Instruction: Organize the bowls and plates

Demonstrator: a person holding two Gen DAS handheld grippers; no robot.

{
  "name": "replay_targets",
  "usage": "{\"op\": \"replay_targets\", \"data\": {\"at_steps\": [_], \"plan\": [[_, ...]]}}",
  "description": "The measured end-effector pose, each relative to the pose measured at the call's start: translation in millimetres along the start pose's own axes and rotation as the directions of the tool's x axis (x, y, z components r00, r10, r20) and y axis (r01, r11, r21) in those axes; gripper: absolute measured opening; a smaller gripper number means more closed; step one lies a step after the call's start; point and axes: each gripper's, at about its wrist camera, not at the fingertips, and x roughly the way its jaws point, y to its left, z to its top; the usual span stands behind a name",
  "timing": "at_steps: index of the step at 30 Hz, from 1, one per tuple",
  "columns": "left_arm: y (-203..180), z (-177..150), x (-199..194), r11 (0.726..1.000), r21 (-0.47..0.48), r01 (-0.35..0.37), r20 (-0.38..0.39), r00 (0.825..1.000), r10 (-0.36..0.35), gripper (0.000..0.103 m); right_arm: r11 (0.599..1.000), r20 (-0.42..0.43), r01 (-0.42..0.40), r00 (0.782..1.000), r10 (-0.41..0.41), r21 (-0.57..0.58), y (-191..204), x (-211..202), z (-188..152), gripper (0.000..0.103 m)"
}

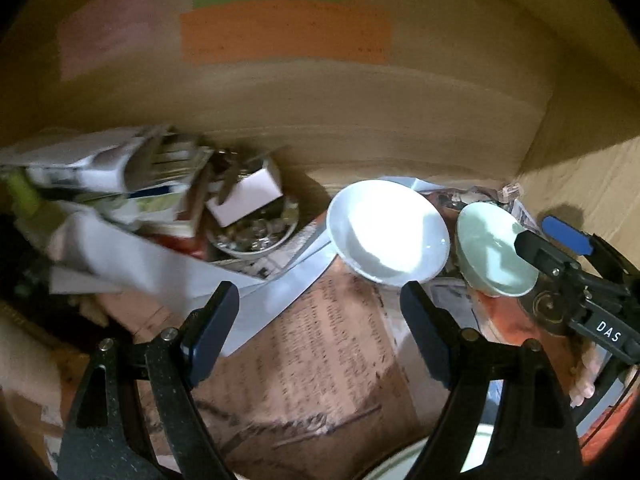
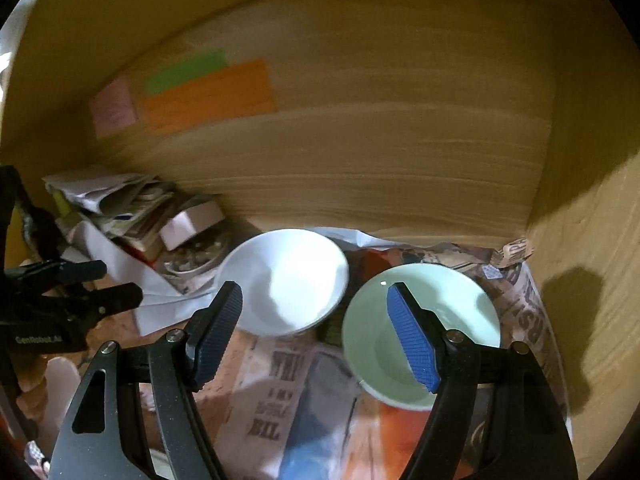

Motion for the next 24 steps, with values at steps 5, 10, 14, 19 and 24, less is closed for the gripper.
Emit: {"op": "replay_targets", "data": {"at_steps": [5, 10, 14, 19, 24], "plan": [[-13.0, 15.1, 34.8, 1.000, 0.025, -0.018, -0.041, 0.999, 0.019, 0.083, 0.999, -0.048, -0.016, 0.999, 0.018, 0.030, -9.4, 21.5, 0.1, 0.072], [-15.3, 22.8, 72.1, 1.000, 0.010, -0.018, -0.126, 0.992, 0.019, 0.073, 0.999, -0.092, -0.022, 0.995, 0.025, 0.033, -12.2, 40.5, -1.2, 0.072], [-14.9, 22.8, 99.8, 1.000, 0.011, -0.019, -0.196, 0.980, 0.021, 0.055, 0.998, -0.128, -0.041, 0.991, 0.047, 0.054, -17.2, 51.7, -2.2, 0.069], [-19.2, 20.0, 115.9, 1.000, 0.015, 0.014, -0.235, 0.972, -0.010, 0.033, 0.998, -0.153, -0.053, 0.986, 0.059, 0.045, -16.2, 59.0, -6.5, 0.061], [-25.6, 19.8, 116.8, 0.998, 0.055, 0.023, -0.236, 0.972, -0.010, 0.019, 0.998, -0.174, -0.064, 0.982, 0.068, 0.027, -12.1, 62.6, -10.5, 0.056]]}}
